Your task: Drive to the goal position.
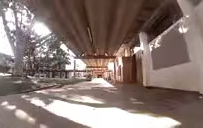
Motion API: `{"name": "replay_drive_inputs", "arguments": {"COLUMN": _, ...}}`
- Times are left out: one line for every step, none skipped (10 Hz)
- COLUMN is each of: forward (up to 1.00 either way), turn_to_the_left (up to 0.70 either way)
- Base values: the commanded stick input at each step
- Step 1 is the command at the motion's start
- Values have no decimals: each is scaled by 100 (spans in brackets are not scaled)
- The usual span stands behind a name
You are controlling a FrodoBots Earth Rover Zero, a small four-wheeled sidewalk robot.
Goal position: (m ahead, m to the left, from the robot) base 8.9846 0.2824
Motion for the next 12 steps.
{"name": "replay_drive_inputs", "arguments": {"forward": 50, "turn_to_the_left": 0}}
{"name": "replay_drive_inputs", "arguments": {"forward": 50, "turn_to_the_left": 0}}
{"name": "replay_drive_inputs", "arguments": {"forward": 50, "turn_to_the_left": 0}}
{"name": "replay_drive_inputs", "arguments": {"forward": 50, "turn_to_the_left": 0}}
{"name": "replay_drive_inputs", "arguments": {"forward": 50, "turn_to_the_left": 0}}
{"name": "replay_drive_inputs", "arguments": {"forward": 50, "turn_to_the_left": 0}}
{"name": "replay_drive_inputs", "arguments": {"forward": 50, "turn_to_the_left": 0}}
{"name": "replay_drive_inputs", "arguments": {"forward": 50, "turn_to_the_left": 0}}
{"name": "replay_drive_inputs", "arguments": {"forward": 50, "turn_to_the_left": 0}}
{"name": "replay_drive_inputs", "arguments": {"forward": 50, "turn_to_the_left": 0}}
{"name": "replay_drive_inputs", "arguments": {"forward": 50, "turn_to_the_left": 0}}
{"name": "replay_drive_inputs", "arguments": {"forward": 50, "turn_to_the_left": 0}}
